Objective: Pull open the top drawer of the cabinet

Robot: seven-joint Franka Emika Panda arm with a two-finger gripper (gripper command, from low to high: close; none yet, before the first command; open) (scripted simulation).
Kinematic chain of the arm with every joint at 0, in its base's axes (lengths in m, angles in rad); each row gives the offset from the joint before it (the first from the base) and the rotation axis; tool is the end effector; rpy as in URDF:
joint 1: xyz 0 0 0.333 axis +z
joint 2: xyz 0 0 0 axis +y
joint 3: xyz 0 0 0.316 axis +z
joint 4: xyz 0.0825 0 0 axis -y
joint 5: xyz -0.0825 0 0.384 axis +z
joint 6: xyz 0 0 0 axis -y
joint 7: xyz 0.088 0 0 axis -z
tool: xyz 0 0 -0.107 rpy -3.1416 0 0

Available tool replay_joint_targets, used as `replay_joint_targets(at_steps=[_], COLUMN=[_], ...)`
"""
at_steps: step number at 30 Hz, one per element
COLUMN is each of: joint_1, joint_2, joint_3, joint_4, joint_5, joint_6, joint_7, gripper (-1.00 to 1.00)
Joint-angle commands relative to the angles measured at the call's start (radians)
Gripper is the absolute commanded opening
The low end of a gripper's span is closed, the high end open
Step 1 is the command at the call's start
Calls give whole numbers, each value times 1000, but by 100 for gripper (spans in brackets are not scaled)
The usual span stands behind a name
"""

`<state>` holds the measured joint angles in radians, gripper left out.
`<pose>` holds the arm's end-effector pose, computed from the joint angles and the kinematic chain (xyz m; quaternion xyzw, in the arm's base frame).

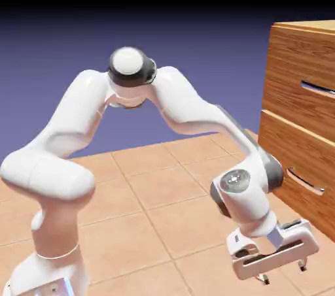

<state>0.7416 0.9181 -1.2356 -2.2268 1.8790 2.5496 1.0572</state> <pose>0.4596 -0.2812 0.2367 -0.1496 0.9431 -0.1908 0.2275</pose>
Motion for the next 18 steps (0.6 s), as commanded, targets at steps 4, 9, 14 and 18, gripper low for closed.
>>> replay_joint_targets(at_steps=[4,9,14,18], joint_1=[68,152,236,304], joint_2=[138,310,482,620], joint_3=[-114,-257,-400,-515], joint_4=[54,122,189,243], joint_5=[174,391,609,783], joint_6=[-45,-102,-158,-203], joint_7=[29,66,102,132], gripper=[0,0,0,0])
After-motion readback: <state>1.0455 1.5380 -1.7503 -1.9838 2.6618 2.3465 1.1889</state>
